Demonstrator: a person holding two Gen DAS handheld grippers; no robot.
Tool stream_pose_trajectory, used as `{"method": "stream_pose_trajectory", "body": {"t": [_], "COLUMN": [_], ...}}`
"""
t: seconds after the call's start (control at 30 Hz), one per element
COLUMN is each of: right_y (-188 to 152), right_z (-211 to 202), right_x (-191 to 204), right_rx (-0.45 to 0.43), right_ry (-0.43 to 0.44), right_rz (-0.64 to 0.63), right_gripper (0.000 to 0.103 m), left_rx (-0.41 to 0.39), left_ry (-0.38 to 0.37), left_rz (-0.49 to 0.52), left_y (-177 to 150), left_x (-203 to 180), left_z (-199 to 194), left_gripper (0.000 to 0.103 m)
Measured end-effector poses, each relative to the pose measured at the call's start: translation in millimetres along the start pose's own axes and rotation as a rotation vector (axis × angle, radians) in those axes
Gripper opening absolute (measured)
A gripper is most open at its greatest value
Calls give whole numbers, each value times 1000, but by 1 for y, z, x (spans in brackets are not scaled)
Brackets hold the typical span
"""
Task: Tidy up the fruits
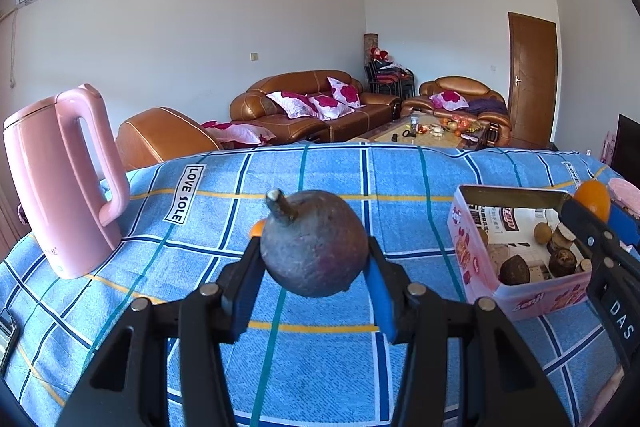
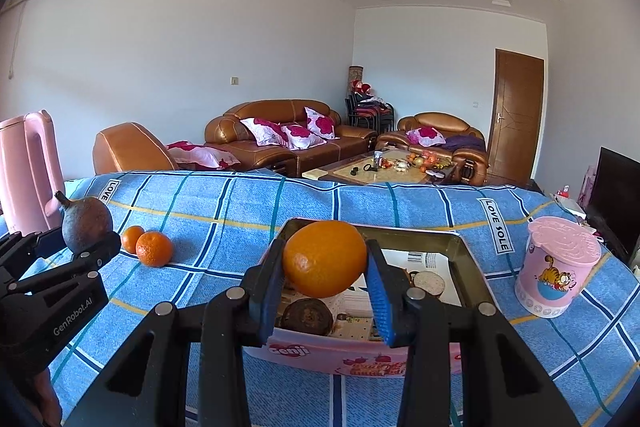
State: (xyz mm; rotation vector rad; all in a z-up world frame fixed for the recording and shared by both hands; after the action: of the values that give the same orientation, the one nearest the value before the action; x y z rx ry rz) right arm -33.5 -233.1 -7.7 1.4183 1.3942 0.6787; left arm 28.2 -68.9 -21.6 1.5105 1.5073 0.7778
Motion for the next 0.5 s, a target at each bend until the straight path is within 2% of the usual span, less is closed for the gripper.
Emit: {"method": "stream_pose_trajectory", "body": {"t": [0.5], "right_y": [-8], "right_z": [4], "right_x": [-39], "right_rx": [13], "right_ry": [-55], "right_rz": [13], "right_gripper": [41], "left_rx": [-11], "left_ry": [-58], "left_rz": [8], "left_y": [-5], "left_x": [-38], "left_z": [-6], "left_gripper": [50]}}
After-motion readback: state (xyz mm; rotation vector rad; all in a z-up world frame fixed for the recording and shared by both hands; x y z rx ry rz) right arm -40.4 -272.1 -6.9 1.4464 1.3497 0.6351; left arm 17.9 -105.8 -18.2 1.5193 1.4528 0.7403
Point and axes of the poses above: each gripper's, at about its wrist camera, not at the fingertips, and z roughly the way its jaws point, x to its left, y to its top, the point moved 5 cm from there along z, roughly the way its jaws point, and after that the axes turned 12 degrees about -z, right-handed, at the moved point
